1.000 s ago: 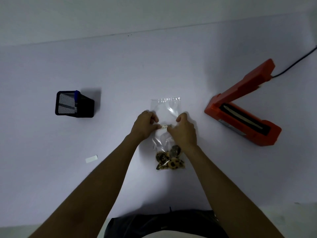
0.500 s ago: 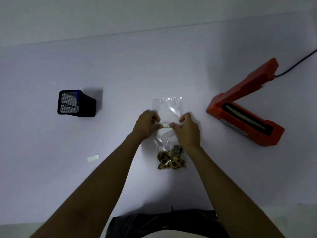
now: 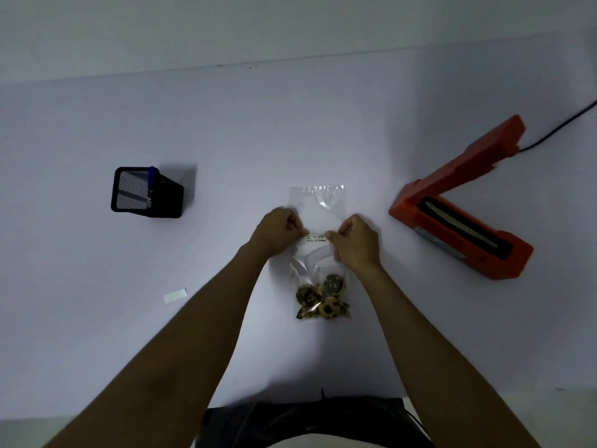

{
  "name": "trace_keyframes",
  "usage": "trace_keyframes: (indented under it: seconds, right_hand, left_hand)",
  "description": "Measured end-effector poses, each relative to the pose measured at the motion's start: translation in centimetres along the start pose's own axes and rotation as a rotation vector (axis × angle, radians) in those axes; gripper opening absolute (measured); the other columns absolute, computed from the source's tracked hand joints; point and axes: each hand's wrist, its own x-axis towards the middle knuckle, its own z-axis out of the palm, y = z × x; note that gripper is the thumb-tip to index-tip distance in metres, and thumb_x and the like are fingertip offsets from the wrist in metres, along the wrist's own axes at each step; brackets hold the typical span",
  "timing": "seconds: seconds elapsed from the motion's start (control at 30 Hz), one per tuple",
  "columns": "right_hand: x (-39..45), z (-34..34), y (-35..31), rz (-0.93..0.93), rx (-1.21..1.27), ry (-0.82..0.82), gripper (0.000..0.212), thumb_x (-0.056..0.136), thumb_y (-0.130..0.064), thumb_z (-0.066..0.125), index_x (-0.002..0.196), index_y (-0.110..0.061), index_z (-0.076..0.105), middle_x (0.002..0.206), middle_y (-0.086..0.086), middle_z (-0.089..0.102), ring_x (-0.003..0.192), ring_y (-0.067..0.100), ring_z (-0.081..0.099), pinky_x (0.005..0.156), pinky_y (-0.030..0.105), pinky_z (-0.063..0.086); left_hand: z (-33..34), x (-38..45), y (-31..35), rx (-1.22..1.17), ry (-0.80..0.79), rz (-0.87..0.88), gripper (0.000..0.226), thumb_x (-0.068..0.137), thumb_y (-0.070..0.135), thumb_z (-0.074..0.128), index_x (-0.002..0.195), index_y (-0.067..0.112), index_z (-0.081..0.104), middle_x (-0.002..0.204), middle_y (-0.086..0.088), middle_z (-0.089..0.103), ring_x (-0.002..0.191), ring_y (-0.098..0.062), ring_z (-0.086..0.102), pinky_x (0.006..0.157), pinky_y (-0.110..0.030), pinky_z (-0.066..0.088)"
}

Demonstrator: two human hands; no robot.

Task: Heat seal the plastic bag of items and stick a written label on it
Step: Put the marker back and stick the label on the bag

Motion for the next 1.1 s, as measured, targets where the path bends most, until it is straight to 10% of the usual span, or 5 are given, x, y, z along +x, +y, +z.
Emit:
trace_keyframes:
  seconds: [1.1]
  right_hand:
    - [0.75,-0.89,-0.05,0.026,0.06,-0.092,0.029,0.077,-0.012,0.079,0.08,-0.009,0.05,0.067,0.018,0.068,0.044,0.021,0.064,0.05,0.04,0.059]
  left_hand:
    - [0.43,0.69,-0.48,0.061,-0.032,-0.012,0.024,0.075,0.025,0.079,0.072,0.022,0.056,0.088,-0.003,0.058,0.077,-0.017,0.056,0.067,-0.027,0.039]
